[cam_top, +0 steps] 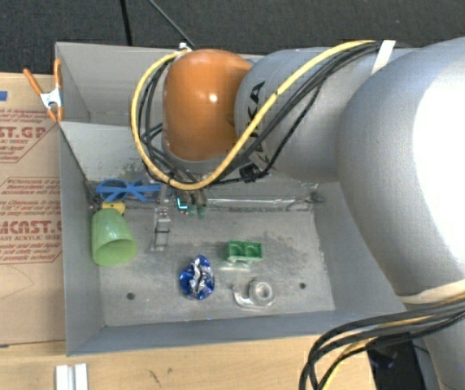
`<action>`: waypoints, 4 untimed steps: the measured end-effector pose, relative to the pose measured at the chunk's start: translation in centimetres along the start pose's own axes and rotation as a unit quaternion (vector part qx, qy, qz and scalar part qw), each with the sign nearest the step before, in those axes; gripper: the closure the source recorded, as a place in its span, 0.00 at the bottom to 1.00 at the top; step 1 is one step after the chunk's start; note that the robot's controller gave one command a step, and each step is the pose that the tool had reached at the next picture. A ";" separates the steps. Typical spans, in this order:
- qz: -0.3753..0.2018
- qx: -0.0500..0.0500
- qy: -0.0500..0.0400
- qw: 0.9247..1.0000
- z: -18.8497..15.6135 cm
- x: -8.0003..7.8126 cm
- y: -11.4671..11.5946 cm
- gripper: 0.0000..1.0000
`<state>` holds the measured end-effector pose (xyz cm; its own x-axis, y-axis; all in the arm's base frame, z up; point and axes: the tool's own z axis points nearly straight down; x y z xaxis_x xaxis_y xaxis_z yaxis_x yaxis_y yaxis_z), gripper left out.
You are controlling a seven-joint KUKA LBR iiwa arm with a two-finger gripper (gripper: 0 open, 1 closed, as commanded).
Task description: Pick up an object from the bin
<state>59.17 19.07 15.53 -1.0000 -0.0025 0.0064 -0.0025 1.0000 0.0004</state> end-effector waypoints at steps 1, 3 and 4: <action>0.073 0.000 -0.001 0.997 7.0 0.2 2.9 0.00; -0.201 0.010 -0.013 0.979 7.7 1.5 2.8 1.00; -0.213 0.001 -0.009 0.977 -4.1 1.5 1.4 1.00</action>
Offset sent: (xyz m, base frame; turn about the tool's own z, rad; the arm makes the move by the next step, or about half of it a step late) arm -0.0008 0.0265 -0.0661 0.1487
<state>57.71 20.45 19.67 -0.9078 -0.4194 -0.0112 -0.4194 0.9078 -0.0020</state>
